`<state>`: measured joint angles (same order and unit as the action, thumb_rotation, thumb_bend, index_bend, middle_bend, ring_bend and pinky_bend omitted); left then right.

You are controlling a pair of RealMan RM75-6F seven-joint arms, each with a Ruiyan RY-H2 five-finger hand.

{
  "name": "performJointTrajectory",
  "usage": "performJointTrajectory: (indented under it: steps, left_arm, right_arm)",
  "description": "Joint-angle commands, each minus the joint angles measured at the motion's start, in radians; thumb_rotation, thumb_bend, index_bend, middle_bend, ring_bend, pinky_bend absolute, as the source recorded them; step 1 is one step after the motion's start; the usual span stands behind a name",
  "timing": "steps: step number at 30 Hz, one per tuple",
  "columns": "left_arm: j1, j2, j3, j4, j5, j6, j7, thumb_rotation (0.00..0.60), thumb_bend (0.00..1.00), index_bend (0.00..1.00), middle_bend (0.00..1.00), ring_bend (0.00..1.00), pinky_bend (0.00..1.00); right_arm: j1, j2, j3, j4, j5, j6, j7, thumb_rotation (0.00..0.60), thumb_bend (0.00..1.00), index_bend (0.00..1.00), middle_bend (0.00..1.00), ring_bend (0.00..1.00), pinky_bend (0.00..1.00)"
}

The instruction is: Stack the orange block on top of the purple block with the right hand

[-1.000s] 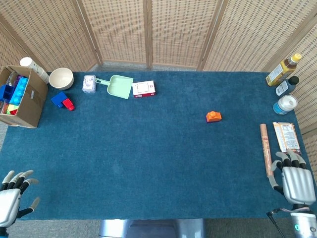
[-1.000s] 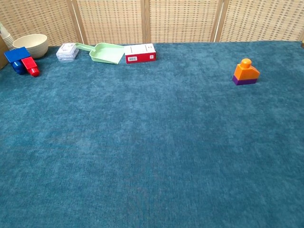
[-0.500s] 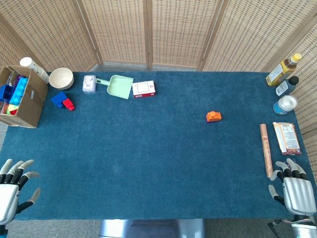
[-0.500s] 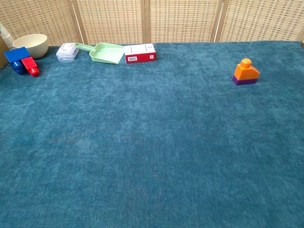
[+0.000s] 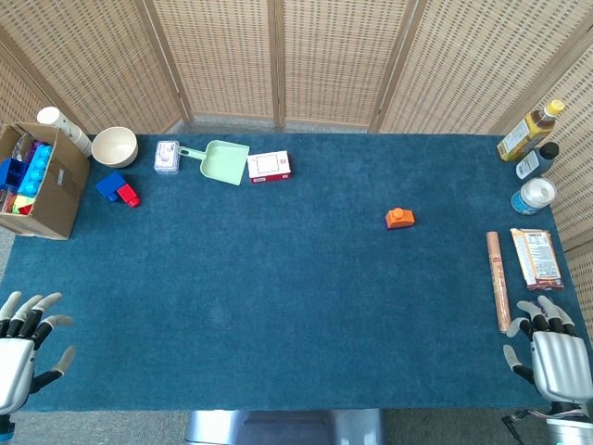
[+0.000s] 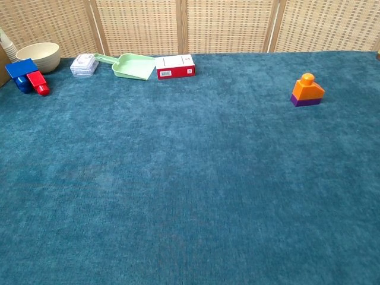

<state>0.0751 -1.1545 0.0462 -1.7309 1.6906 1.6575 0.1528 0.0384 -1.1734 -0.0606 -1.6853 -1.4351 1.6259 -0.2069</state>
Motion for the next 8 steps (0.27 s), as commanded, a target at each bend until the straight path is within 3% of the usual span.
performJointTrajectory:
  steps: [1, 8]
  left_arm:
    - [-0.003, -0.001, -0.002, 0.000, -0.002, -0.005, 0.000, 0.600, 0.37, 0.38, 0.21, 0.17, 0.00]
    - [-0.016, -0.001, -0.010, -0.011, -0.002, -0.019, 0.015, 0.600, 0.37, 0.39, 0.21, 0.17, 0.00]
  right_arm:
    - [-0.003, -0.001, 0.006, -0.002, -0.001, -0.007, -0.005, 0.600, 0.28, 0.53, 0.28, 0.13, 0.20]
    - [-0.012, -0.002, 0.025, 0.006, 0.000, -0.022, 0.005, 0.600, 0.28, 0.53, 0.28, 0.13, 0.20]
